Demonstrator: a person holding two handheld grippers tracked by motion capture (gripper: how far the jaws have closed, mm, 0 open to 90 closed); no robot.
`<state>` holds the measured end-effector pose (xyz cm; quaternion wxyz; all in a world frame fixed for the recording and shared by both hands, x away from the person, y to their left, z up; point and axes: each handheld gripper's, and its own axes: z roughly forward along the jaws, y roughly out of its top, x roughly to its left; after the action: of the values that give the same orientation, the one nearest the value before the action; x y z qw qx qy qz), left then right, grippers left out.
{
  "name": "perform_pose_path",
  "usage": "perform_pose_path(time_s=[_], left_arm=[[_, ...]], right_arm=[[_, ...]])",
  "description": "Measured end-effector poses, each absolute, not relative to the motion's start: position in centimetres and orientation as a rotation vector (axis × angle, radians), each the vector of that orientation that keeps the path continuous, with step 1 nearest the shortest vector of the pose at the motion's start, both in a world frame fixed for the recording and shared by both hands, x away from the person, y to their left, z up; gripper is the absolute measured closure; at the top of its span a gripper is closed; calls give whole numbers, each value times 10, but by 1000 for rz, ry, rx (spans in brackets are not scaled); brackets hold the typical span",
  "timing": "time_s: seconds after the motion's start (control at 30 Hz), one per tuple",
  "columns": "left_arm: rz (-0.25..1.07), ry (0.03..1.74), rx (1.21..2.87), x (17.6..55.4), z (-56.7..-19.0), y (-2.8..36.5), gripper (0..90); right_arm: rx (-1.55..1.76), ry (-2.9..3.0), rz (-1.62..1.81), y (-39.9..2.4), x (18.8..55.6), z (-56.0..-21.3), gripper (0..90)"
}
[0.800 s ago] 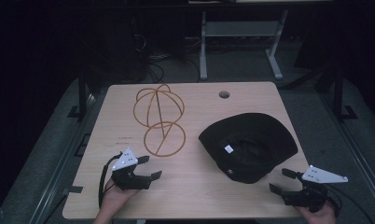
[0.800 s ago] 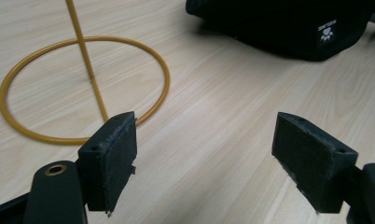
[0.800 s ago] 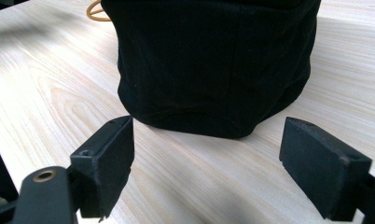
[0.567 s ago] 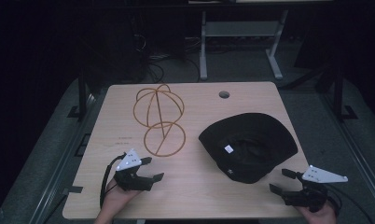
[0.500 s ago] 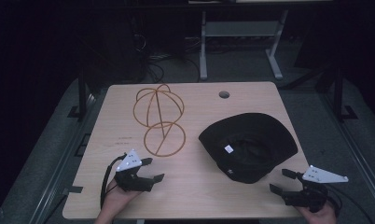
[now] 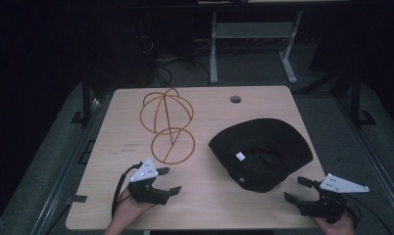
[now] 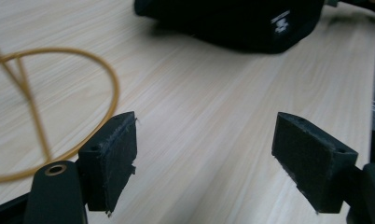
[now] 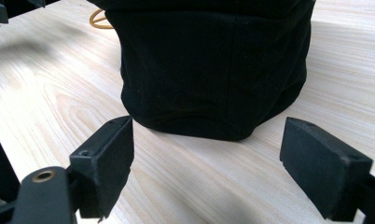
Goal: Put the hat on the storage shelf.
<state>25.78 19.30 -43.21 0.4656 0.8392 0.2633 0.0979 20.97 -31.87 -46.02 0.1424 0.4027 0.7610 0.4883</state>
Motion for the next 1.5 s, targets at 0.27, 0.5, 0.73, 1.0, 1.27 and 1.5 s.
perform_pose_path(time_s=[0.27, 0.5, 0.73, 1.0, 1.27, 1.5], left_arm=[[194, 572, 2085, 259, -420, 167, 217], [173, 504, 2074, 262, -406, 142, 218], [162, 431, 2097, 265, -396, 115, 218], [134, 400, 2105, 270, -391, 95, 219], [136, 356, 2114, 273, -382, 75, 220], [152, 317, 2128, 279, -373, 56, 222]], right_arm=[[1161, 2195, 1420, -319, 209, -460, 169], [1156, 2196, 1423, -319, 209, -460, 167], [1151, 2198, 1428, -318, 209, -460, 167], [1147, 2202, 1426, -317, 210, -460, 167], [1145, 2209, 1422, -316, 210, -460, 167], [1145, 2210, 1425, -316, 210, -460, 167]])
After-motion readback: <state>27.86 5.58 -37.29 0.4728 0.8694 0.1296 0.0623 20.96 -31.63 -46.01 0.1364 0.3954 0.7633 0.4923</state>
